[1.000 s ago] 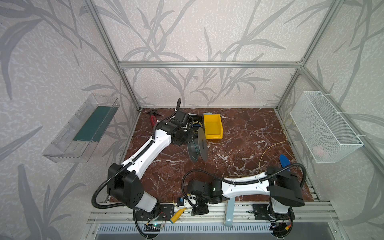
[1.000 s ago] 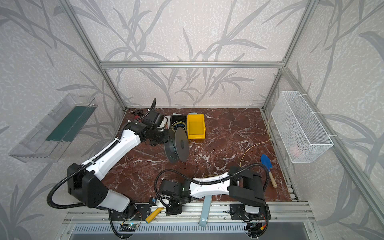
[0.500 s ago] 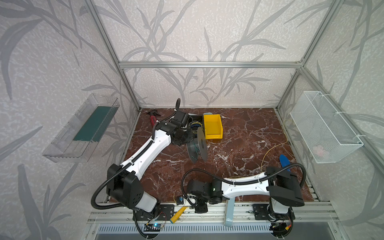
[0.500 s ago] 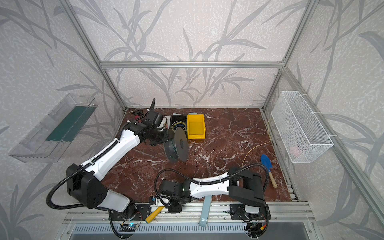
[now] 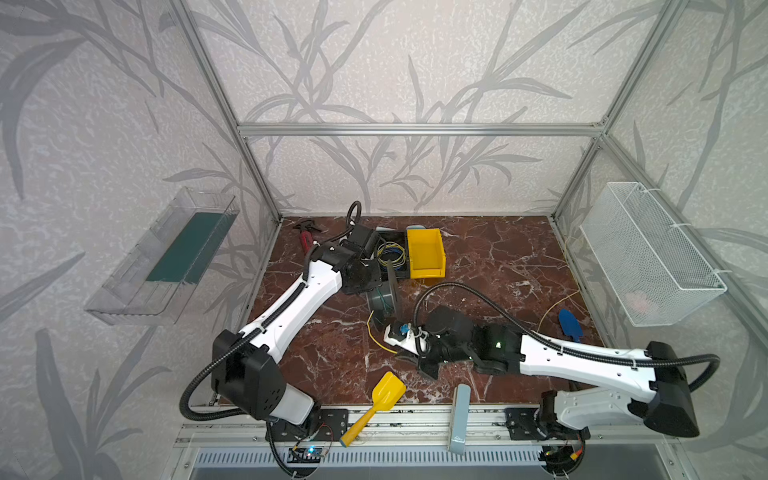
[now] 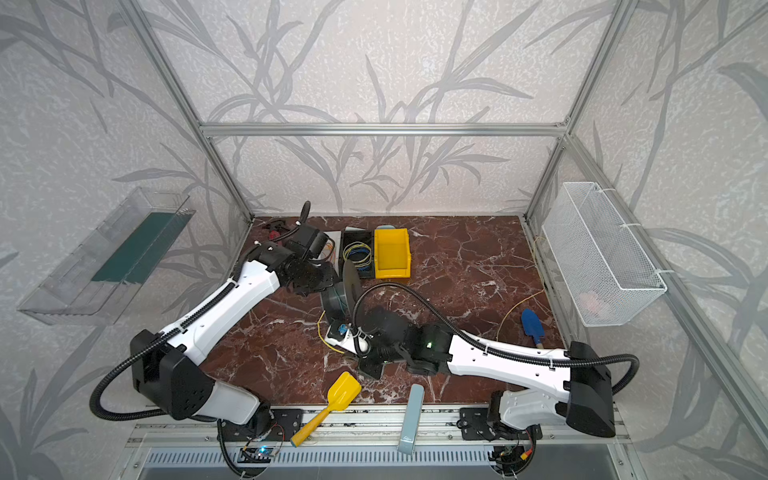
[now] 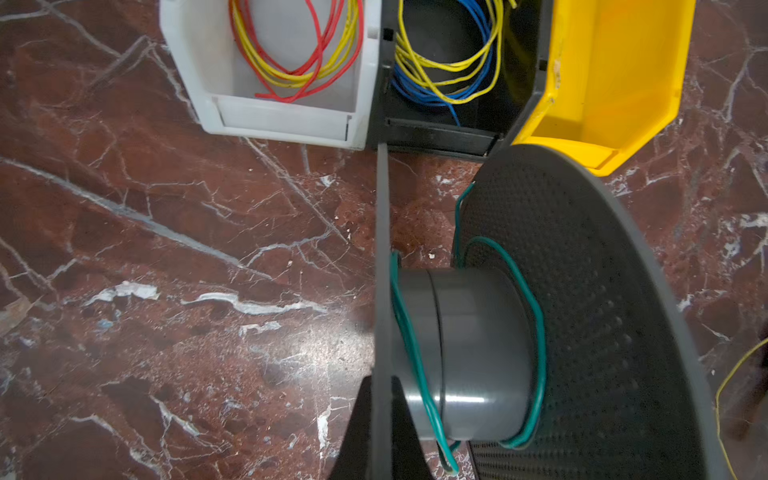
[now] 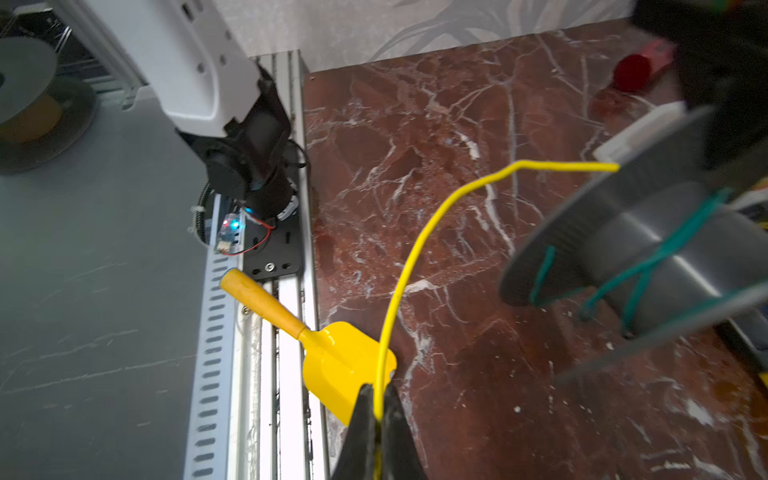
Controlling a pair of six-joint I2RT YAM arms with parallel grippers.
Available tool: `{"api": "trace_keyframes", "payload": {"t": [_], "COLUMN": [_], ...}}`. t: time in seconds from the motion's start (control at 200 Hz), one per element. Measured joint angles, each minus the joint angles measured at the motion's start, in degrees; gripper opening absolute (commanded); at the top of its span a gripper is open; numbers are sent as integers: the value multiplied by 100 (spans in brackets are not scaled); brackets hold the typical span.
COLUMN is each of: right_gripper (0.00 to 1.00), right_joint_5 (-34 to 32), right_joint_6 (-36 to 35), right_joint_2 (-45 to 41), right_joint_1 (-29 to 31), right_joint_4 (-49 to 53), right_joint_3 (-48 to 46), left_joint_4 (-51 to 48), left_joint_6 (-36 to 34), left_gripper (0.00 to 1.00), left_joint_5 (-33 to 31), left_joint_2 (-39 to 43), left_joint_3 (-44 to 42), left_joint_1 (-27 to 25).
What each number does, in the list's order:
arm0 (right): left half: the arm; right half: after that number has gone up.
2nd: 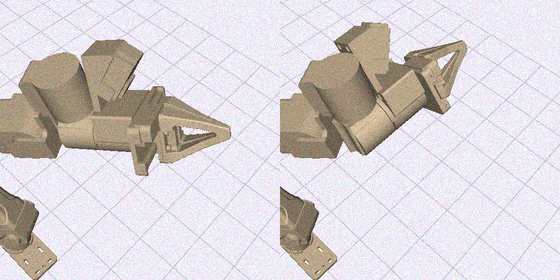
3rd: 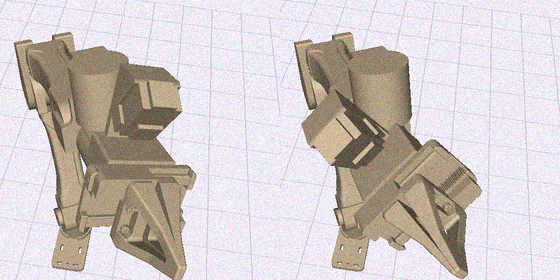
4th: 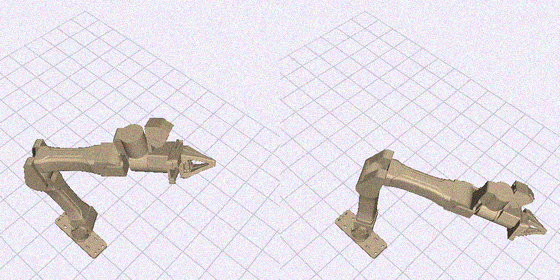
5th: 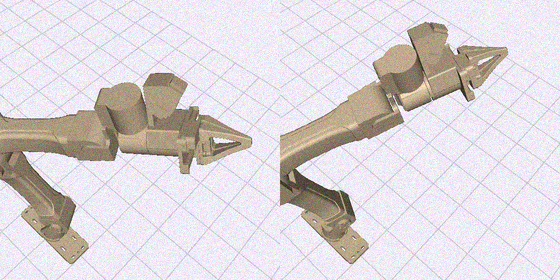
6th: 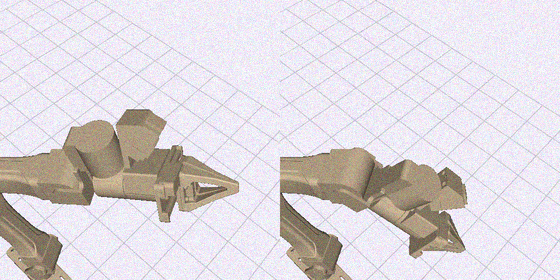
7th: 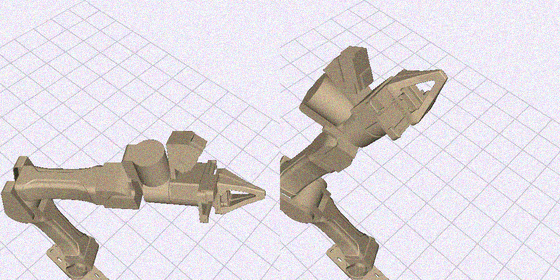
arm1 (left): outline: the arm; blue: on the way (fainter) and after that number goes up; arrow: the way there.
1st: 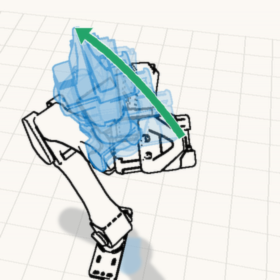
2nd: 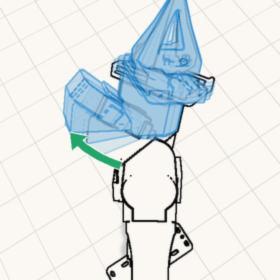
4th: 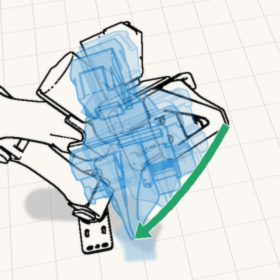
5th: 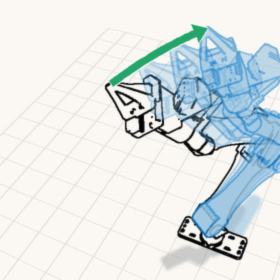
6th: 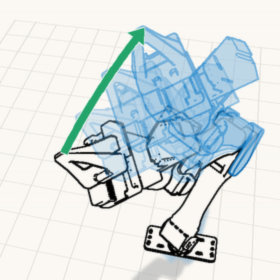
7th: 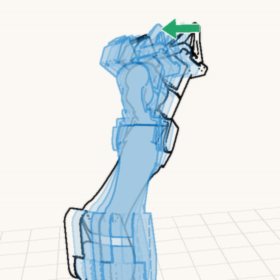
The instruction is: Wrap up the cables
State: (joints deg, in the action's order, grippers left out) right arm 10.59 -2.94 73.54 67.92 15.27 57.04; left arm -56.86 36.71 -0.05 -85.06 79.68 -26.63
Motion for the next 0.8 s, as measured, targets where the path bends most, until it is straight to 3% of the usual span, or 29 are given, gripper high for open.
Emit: {"api": "trace_keyframes", "payload": {"t": [0.27, 0.575, 0.8], "right_gripper": [0, 0, 0], "right_joint_5": [-149, -352, -184], "right_joint_6": [361, 415, 208], "right_joint_2": [13, 638, 916], "right_joint_1": [-378, -815, -883], "right_joint_4": [2, -17, -46], "right_joint_3": [-129, 234, 544], "left_joint_4": [-345, -599, -612], "left_joint_6": [284, 334, 254], "left_gripper": [0, 0, 23], "left_joint_5": [-179, -151, -7], "left_joint_2": [133, -103, -275], "left_joint_3": [199, 367, 472], "left_joint_1": [-116, -216, -258]}}
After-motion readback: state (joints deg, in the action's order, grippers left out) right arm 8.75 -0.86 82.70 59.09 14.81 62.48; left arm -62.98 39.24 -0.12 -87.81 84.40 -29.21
